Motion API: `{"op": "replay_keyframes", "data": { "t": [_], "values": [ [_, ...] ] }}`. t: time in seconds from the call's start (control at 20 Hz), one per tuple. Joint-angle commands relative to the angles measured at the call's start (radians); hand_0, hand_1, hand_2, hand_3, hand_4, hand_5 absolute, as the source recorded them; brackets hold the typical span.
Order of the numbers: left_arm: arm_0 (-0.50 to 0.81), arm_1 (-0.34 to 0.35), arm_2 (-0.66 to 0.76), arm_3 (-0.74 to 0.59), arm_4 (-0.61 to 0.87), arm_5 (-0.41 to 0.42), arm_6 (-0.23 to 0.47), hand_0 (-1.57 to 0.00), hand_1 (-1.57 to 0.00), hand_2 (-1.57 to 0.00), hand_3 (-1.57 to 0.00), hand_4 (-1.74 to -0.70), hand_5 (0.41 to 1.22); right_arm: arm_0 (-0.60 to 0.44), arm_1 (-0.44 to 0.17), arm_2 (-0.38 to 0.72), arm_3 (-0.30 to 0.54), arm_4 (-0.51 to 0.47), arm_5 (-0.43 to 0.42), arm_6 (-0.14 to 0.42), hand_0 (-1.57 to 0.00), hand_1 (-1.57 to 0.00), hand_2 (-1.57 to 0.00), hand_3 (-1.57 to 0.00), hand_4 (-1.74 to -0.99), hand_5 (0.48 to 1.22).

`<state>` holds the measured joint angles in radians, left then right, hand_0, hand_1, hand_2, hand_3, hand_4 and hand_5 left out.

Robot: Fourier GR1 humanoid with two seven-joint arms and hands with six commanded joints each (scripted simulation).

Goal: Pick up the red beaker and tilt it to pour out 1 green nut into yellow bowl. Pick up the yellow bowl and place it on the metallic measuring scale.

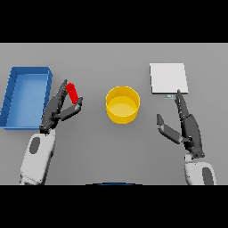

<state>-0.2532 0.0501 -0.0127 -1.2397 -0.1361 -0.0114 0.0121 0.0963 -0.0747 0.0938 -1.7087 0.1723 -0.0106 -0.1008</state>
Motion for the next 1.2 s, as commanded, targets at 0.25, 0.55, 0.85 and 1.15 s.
{"op": "replay_keyframes", "data": {
  "t": [0.25,0.55,0.85,1.15],
  "values": [
    [-0.115,0.004,0.034,0.127,0.001,0.008,-0.03,0.0,0.0,0.0,0.0,-1.32,0.706,-0.021,-0.001,-0.011,0.028,-0.004,-0.002,-0.001,0.0,0.0,0.0,0.0,-1.331,0.687],
    [-0.187,0.003,0.048,0.215,0.002,-0.003,-0.056,0.0,0.0,0.0,0.0,-1.33,0.715,0.002,-0.001,-0.004,-0.004,-0.004,0.0,0.009,0.0,0.0,0.0,0.0,-1.311,0.682],
    [-0.224,-0.039,0.08,0.279,0.018,0.044,-0.099,-0.46,-0.48,-0.5,-0.49,-1.44,0.881,-0.021,-0.007,-0.01,0.007,0.003,-0.007,0.021,0.0,0.0,0.0,0.0,-1.286,0.685],
    [-0.243,-0.052,0.086,0.317,-0.041,0.1,-0.17,-1.28,-1.29,-1.29,-1.29,-1.45,1.132,-0.022,-0.004,-0.012,0.019,-0.003,-0.004,0.018,0.0,0.0,0.0,0.0,-1.293,0.682]
  ]
}}
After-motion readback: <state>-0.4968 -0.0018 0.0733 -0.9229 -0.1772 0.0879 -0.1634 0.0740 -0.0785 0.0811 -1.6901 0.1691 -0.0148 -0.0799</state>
